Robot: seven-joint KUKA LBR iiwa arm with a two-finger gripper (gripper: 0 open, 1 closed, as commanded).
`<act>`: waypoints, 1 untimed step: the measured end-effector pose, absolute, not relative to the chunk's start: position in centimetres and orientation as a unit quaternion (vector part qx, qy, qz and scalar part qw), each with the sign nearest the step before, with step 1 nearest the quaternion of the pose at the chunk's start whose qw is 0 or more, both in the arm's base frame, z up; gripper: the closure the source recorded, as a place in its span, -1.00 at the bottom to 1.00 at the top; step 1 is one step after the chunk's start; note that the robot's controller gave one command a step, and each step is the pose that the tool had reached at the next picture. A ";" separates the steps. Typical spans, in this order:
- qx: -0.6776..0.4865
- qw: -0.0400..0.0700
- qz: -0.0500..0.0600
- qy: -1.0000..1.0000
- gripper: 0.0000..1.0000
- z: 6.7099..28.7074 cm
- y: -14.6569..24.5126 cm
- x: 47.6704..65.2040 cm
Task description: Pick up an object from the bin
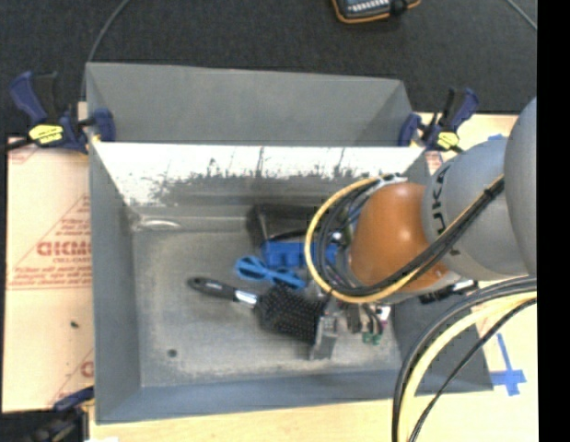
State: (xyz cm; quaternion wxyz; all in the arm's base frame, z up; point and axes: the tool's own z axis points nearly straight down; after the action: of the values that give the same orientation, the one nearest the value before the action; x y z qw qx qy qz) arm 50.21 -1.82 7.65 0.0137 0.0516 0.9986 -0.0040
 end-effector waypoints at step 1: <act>0.052 0.014 -0.004 0.999 1.00 7.6 -1.8 50.2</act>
Offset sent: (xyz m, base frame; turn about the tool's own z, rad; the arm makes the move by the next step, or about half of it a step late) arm 0.0313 -0.0271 -0.0065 0.0459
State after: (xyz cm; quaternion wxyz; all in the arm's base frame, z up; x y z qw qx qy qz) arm 50.21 -1.82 7.65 0.0137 0.0516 0.9986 -0.0040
